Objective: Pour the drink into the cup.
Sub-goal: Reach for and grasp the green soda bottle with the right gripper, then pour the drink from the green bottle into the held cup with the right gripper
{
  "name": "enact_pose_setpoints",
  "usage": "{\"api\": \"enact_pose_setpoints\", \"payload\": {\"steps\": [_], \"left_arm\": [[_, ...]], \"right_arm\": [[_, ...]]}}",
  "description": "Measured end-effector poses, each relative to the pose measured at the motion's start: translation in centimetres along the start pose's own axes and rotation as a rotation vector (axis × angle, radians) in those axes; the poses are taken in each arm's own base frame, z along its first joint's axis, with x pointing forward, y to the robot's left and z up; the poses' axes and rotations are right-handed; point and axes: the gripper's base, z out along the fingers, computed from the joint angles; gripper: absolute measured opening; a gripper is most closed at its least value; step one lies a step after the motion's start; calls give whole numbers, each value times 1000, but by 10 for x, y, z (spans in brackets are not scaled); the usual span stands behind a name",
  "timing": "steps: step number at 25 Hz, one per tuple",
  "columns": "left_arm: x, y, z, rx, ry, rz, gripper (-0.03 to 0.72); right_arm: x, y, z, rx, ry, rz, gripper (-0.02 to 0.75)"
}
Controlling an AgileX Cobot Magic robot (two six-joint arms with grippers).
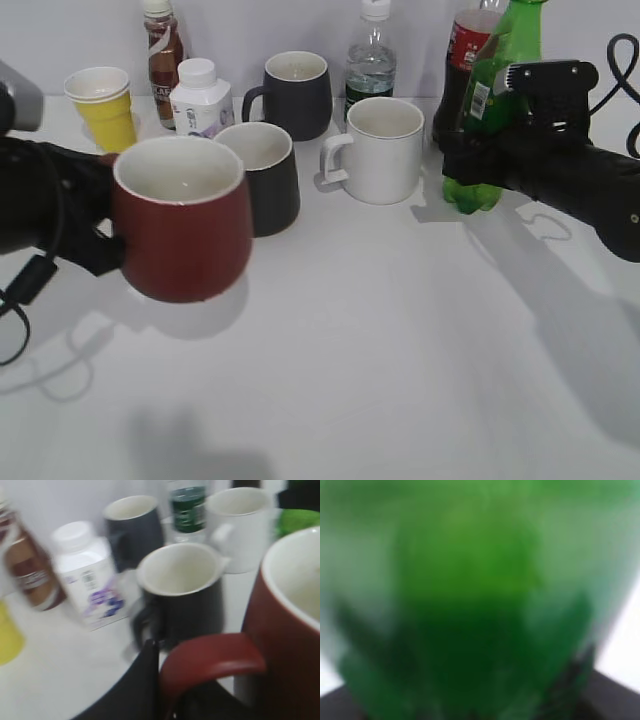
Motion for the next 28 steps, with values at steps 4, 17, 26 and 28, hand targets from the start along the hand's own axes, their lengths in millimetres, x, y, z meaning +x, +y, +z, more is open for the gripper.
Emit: {"api": "enact_pose_setpoints", "payload": {"steps": [4, 17, 26, 28], "left_arm": [[0, -9, 2, 36, -1, 12, 58], [17, -31, 34, 165, -31, -12, 57], [15, -33, 60, 193, -67, -28, 57], [14, -32, 63, 193, -74, -28, 57]], "right_arm": [[0, 0, 0, 2, -1, 2, 419], [-68, 16, -52, -102, -158, -225, 419], [-94, 27, -59, -185, -250, -387, 418], [-101, 29, -58, -207, -274, -434, 418]]}}
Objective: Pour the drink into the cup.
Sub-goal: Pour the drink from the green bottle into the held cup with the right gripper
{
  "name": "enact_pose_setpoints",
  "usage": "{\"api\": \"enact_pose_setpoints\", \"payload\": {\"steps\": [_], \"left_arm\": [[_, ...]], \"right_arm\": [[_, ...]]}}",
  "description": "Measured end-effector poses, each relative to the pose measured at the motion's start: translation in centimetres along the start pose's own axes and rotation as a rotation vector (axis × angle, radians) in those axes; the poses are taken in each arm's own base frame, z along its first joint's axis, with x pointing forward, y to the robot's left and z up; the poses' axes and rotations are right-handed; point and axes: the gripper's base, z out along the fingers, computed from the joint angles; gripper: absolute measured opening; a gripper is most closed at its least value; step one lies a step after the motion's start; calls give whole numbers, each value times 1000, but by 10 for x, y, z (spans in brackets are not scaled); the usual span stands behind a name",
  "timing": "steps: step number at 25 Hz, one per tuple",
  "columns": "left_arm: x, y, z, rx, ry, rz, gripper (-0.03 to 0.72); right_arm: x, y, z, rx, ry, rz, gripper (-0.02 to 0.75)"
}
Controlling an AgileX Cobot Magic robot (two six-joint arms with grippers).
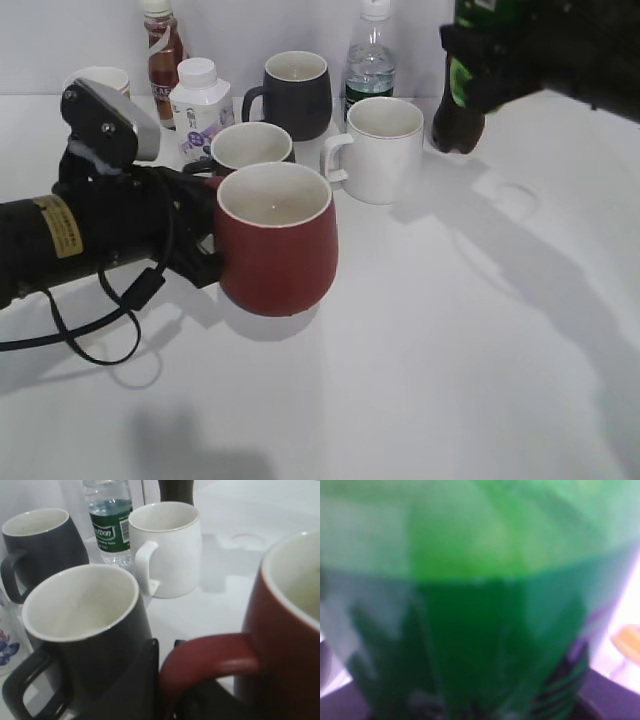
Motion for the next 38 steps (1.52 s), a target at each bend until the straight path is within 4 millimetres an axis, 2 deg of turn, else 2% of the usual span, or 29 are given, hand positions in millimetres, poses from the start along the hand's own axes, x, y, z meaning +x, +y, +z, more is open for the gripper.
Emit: {"api": "enact_pose_setpoints", "payload": {"steps": [7, 19, 27, 38], "left_arm": [[0, 0, 0, 5, -6, 4, 57], [-2, -9, 3, 86, -54, 64, 57], [-6, -24, 14, 145, -52, 69, 57], [-5, -22, 19, 124, 11, 82, 56]], "right_arm": [[-13, 4, 5, -89, -50, -145, 417], [-3, 25, 0, -341, -16, -481, 417], [6, 30, -3, -429, 35, -631, 415], [12, 32, -5, -485, 54, -824, 413]]}}
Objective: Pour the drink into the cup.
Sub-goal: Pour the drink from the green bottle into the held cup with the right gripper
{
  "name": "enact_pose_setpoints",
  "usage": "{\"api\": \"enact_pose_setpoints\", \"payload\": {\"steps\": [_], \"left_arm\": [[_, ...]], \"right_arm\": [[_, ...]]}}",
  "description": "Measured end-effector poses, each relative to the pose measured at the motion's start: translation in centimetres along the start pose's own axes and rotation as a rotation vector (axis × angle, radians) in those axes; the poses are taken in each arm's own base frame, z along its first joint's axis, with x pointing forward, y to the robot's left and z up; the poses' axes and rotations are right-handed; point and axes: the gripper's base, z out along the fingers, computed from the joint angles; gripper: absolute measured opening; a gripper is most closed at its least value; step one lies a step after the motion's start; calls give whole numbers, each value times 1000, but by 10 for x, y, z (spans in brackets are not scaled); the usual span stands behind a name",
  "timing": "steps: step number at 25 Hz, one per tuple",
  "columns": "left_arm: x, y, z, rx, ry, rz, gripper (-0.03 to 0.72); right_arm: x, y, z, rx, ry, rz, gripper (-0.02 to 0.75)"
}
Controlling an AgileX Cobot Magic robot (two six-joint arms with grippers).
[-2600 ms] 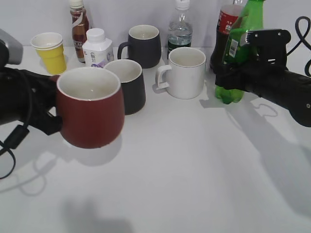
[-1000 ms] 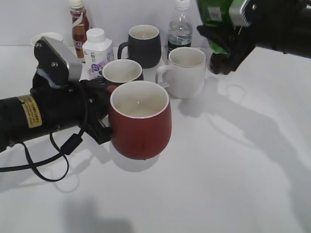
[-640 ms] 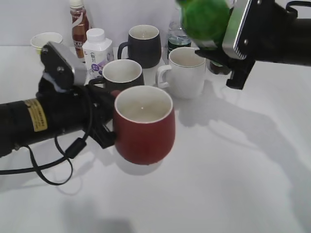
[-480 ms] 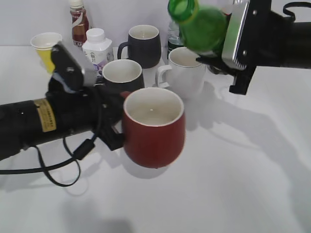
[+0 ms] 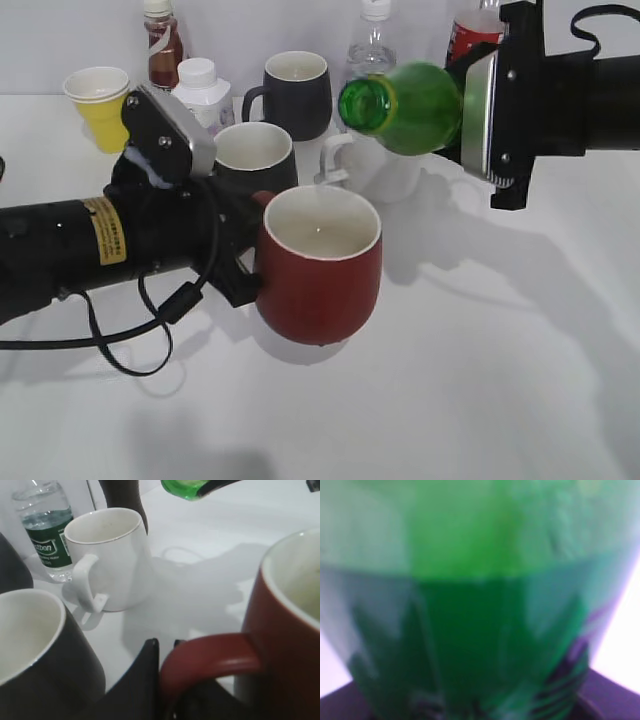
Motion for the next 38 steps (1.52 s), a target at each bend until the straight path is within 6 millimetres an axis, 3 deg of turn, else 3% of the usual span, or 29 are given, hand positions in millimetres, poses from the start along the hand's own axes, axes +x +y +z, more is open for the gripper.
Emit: {"api": "enact_pose_setpoints", "payload": {"steps": [19, 38], "left_arm": [[-3, -6, 1, 67, -21, 77, 56], [-6, -12, 0, 122, -50, 130, 56]], "right_arm": [[4, 0, 0, -10, 41, -219, 413], [4, 0, 0, -13, 44, -323, 412]]}}
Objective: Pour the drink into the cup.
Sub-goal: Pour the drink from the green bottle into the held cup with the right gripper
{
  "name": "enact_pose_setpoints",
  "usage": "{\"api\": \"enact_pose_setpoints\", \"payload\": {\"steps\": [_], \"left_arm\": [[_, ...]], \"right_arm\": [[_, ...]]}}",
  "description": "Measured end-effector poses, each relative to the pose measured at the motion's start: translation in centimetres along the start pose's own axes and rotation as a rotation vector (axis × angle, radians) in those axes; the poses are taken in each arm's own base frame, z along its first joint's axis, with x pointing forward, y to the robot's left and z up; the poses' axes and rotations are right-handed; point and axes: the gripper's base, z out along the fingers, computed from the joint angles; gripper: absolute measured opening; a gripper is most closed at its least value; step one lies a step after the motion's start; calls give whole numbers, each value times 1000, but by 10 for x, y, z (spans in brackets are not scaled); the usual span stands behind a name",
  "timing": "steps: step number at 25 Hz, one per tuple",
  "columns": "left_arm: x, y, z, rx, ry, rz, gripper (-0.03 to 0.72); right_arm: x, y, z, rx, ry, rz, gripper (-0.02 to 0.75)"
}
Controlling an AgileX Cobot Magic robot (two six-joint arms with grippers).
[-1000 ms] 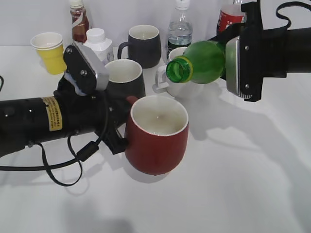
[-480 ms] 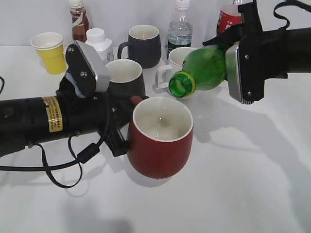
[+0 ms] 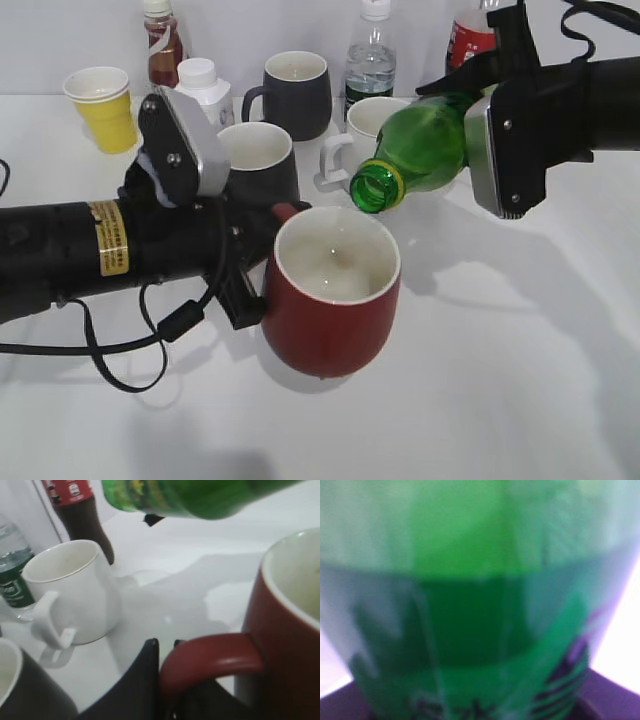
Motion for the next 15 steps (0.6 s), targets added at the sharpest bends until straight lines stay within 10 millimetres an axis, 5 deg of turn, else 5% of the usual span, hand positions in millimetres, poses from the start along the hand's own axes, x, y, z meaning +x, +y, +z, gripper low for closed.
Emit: {"api": "enact_pose_setpoints", "payload": {"steps": [15], "left_arm": [[-1, -8, 11, 43, 0, 17, 56]], "right_arm": [[0, 0, 0, -1, 2, -34, 410]]}}
